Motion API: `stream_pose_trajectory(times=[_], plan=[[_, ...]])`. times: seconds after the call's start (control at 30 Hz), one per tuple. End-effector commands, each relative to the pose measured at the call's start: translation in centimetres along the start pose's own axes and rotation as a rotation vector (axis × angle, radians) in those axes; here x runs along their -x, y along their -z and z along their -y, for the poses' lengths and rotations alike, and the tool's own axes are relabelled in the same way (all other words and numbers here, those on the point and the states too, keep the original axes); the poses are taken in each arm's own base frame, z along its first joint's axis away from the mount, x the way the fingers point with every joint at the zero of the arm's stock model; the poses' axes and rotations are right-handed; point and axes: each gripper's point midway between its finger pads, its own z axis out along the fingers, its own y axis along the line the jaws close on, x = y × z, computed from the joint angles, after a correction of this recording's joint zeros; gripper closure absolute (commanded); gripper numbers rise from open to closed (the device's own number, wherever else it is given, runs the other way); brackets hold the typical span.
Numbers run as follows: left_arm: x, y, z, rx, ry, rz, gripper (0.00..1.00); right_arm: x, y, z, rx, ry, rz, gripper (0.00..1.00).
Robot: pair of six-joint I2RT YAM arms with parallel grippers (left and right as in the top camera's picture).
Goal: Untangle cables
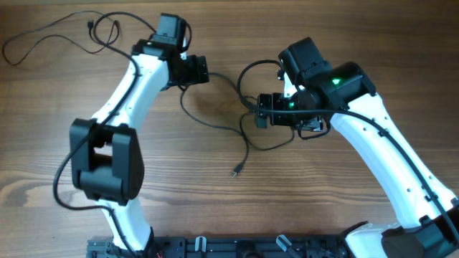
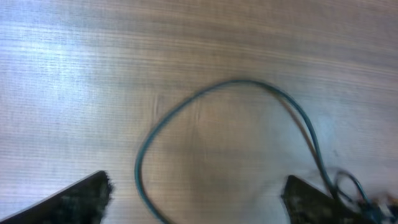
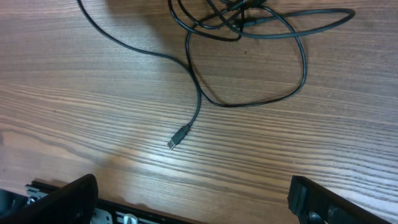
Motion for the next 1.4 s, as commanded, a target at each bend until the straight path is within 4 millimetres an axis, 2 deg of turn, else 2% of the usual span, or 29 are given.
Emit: stream_pose_trajectory(times=[0.0,0.07,0.23,0.37,0.5,0.57,0.6,0.67,0.73,0.8,0.9,0.97,1.0,1.07,1.17,1.2,1.37], plan=[[0.0,-3.5,-1.3,0.086,-0.016,0.003,0.19,-0.6,-1.2,0.6,-0.017,0.007,-0.036,0.00],[-0.4,-4.8,-1.6,0.094,-0.015,-0.015,0.25,-0.7,-1.5,0.7,-0.019,0.009,-0.041,0.00],[-1.7,-7.5,-2.2,0.113,-0.103,-0.072,0.26,-0.2,-1.6,0.4,-0.011,0.012,-0.024,0.00],[-2.1,-8.7,-2.9,0.141,-0.132,-0.091,0.30,0.0,-1.6,0.3,-0.005,0.010,-0.014,0.00],[-2.4,-9.0,-3.1,0.150,-0.132,-0.098,0.68,0.1,-1.6,0.3,-0.005,0.011,-0.013,0.00],[-2.8,-9.2,-3.0,0.135,-0.131,-0.115,0.83,0.1,-1.6,0.3,-0.004,0.011,-0.012,0.00],[-3.0,-9.2,-2.9,0.129,-0.130,-0.121,0.96,0.1,-1.6,0.3,-0.004,0.011,-0.012,0.00],[-2.9,-9.1,-2.8,0.125,-0.130,-0.120,0.96,0.1,-1.6,0.3,-0.004,0.011,-0.012,0.00],[-2.5,-8.0,-2.4,0.113,-0.125,-0.105,0.96,0.0,-1.6,0.3,-0.006,0.010,-0.015,0.00],[-1.6,-6.0,-1.1,0.050,-0.120,-0.073,0.96,0.0,-1.6,0.3,-0.006,0.010,-0.016,0.00],[0.6,1.7,4.1,-0.223,-0.133,0.033,0.96,0.3,-1.7,0.2,0.000,0.012,-0.003,0.00],[1.4,6.7,6.3,-0.349,-0.157,0.107,0.96,0.5,-1.7,0.1,0.004,0.014,0.004,0.01],[1.7,10.7,7.6,-0.424,-0.180,0.168,0.96,0.6,-1.7,0.0,0.006,0.015,0.009,0.00],[1.9,16.2,8.7,-0.492,-0.214,0.267,0.96,0.9,-1.7,-0.1,0.011,0.017,0.018,0.00],[1.4,21.6,9.5,-0.537,-0.233,0.368,0.96,1.0,-1.7,-0.2,0.014,0.018,0.024,0.00],[0.9,24.4,9.9,-0.560,-0.255,0.421,0.96,1.1,-1.8,-0.2,0.015,0.018,0.025,0.00],[-1.4,33.0,11.8,-0.673,-0.316,0.594,0.96,1.4,-3.1,0.0,0.001,0.010,-0.002,0.00]])
